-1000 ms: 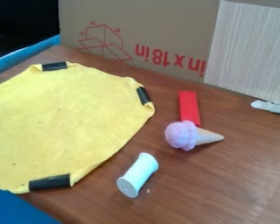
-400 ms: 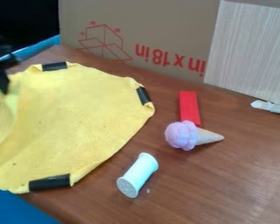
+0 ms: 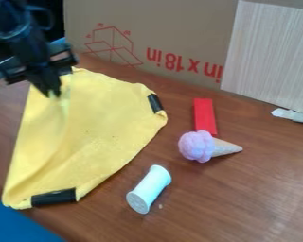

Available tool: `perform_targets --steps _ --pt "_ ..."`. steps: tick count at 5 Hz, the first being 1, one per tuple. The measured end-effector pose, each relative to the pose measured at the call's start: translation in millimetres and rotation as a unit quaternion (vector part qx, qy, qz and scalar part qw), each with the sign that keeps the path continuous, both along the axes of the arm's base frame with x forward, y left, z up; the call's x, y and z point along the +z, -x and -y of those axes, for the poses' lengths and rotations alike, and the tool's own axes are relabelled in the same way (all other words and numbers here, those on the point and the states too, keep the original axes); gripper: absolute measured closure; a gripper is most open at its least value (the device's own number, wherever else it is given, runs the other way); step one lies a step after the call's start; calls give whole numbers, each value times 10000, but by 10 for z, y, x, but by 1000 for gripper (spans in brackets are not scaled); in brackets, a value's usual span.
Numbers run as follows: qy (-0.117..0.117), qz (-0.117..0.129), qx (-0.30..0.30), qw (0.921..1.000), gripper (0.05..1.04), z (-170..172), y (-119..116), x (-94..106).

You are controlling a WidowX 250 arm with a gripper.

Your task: Fold the cloth from bottom left to top right

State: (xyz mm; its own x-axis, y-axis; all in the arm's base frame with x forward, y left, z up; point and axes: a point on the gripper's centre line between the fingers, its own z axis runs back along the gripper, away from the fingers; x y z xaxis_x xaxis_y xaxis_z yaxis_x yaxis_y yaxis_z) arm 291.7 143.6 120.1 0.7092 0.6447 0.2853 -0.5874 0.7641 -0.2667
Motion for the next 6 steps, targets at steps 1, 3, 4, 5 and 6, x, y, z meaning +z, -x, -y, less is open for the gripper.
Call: perform_targets --steps 1,3,4,5,6 --pt "85 117 68 9999 1029 240 -269 121" --pt "197 26 166 9997 1029 576 -605 60" --pt "126 19 152 9998 1029 711 -751 4" --pt "109 -24 110 9999 998 837 -844 -48" --pt "-16 33 52 10000 844 934 -882 -33"
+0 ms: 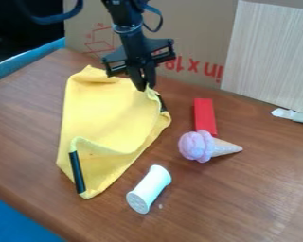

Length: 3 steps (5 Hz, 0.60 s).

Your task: Fold the cloth from bottom left to top right

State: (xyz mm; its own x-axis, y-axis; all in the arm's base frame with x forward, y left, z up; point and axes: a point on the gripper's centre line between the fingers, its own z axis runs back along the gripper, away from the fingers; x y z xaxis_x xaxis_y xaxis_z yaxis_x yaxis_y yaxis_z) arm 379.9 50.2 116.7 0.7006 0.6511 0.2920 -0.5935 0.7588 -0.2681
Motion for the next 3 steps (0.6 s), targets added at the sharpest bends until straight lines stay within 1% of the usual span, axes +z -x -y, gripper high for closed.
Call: perform_targets --steps 1,2,3 --pt "0 -9 -58 10000 575 51 -6 -6" --pt "-32 -91 -245 9997 294 74 16 -13" --pt "-50 -157 -1156 9932 87 155 11 138"
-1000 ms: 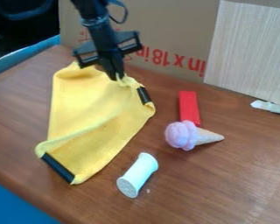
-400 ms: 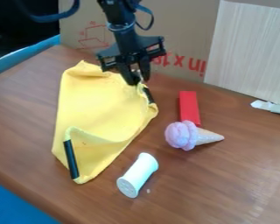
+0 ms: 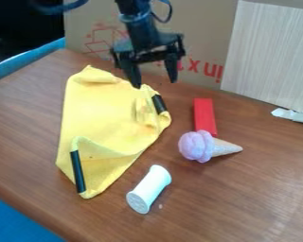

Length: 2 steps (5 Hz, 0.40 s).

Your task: Fold the cloth from bottom left to top right

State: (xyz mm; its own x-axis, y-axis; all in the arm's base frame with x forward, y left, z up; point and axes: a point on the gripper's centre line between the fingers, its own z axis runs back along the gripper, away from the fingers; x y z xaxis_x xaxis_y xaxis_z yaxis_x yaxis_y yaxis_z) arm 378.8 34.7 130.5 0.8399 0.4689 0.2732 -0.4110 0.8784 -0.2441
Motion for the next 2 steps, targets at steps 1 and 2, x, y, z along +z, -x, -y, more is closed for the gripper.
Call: perform_targets --steps 1,2 --pt "-186 -40 -652 9977 83 -56 114 282" --pt "-584 -525 -1592 9841 83 -289 427 655"
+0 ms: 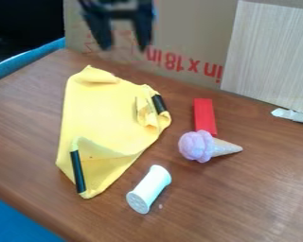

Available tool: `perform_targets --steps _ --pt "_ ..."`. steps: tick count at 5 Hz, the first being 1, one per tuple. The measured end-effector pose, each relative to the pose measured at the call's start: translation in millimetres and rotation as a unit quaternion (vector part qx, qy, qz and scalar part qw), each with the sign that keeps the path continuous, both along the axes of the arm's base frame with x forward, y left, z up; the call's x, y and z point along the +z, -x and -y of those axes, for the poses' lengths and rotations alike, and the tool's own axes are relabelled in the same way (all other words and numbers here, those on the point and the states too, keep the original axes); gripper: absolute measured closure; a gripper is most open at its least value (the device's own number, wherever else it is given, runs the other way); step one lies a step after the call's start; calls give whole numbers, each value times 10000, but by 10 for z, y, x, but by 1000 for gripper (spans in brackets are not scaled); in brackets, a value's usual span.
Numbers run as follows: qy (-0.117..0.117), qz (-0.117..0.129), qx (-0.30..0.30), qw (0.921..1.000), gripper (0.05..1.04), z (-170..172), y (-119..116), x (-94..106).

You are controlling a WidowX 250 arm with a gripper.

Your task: Fold the cloth from bottom left to top right

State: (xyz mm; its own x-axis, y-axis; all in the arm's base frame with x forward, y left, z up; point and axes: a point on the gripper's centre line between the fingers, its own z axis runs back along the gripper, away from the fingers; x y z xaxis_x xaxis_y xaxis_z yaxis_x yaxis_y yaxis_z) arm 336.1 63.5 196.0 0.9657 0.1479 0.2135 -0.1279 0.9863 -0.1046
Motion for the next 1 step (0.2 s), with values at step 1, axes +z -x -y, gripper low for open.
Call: perform_targets --steps 1 --pt "-745 -809 -1242 9862 83 -316 317 338"
